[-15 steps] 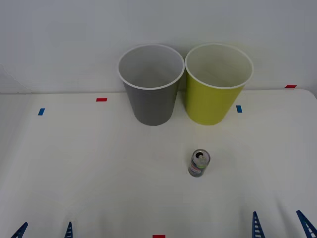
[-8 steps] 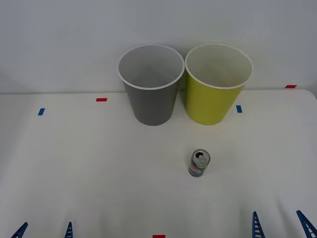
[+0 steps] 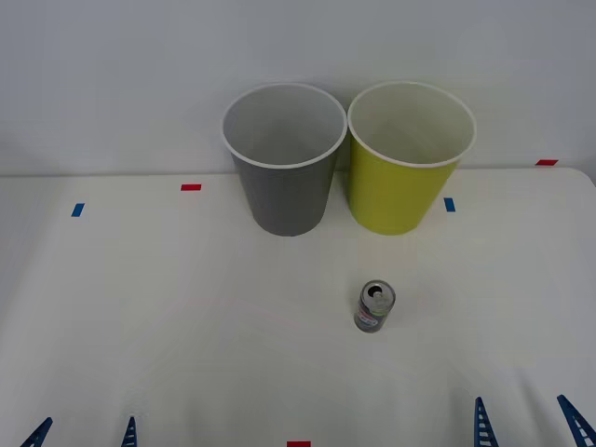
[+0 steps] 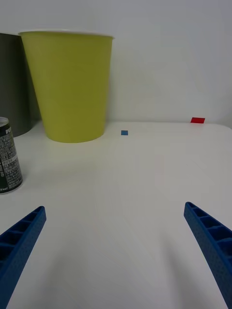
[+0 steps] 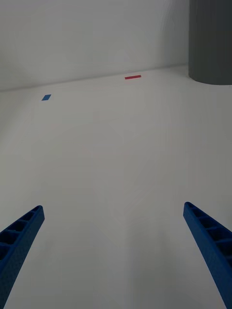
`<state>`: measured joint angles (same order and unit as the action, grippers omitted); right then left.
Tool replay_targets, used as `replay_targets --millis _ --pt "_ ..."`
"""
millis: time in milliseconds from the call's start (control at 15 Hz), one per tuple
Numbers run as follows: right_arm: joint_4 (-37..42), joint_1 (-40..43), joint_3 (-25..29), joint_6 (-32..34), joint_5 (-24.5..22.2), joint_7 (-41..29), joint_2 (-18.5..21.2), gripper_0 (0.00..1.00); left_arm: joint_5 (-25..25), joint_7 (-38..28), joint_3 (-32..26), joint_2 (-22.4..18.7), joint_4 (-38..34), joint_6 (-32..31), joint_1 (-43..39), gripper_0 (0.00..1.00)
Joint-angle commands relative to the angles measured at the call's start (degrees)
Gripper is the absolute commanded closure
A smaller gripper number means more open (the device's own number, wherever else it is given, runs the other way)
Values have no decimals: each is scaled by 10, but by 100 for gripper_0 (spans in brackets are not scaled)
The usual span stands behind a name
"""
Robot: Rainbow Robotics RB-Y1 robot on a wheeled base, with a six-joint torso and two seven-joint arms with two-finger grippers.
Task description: Put cans in the gray bin and PET bottles in the light green bin.
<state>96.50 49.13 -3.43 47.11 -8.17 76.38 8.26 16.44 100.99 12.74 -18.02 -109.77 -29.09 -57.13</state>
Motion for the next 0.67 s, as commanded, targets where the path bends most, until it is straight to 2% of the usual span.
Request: replay_targets --millis 67,667 --pt "0 0 0 0 0 0 0 0 0 0 0 0 0 0 0 0" --pt "0 0 0 0 0 0 0 0 0 0 0 0 0 0 0 0"
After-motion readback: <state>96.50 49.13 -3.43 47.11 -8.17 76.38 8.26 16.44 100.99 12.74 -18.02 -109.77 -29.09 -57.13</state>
